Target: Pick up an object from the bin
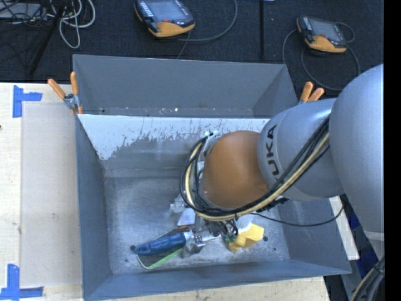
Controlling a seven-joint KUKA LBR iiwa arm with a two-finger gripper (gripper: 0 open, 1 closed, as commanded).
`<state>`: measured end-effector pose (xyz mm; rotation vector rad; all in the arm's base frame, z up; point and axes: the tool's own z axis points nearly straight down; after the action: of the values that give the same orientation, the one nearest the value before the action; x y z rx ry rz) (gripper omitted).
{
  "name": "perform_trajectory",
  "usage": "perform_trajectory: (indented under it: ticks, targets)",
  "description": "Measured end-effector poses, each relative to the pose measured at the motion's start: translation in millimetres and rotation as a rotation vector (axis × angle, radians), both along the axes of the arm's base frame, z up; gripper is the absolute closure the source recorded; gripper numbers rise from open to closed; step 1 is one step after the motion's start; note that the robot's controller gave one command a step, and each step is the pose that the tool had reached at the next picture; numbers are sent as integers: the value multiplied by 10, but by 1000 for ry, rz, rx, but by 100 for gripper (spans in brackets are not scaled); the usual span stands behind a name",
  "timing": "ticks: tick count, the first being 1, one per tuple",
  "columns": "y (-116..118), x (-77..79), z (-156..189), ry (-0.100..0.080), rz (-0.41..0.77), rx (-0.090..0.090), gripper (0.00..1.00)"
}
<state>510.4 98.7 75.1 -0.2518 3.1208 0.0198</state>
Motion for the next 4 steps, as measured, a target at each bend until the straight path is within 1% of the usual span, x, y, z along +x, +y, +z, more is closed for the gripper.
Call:
perform_trajectory:
  ticks: [1,2,3,4]
  targets:
    - [231,-167,12,-1,128,-14,0]
    - [42,21,31,2,2,-6,100]
    - [40,23,32,1,1,-6,100]
    - [34,10,65,8,1,-9,100]
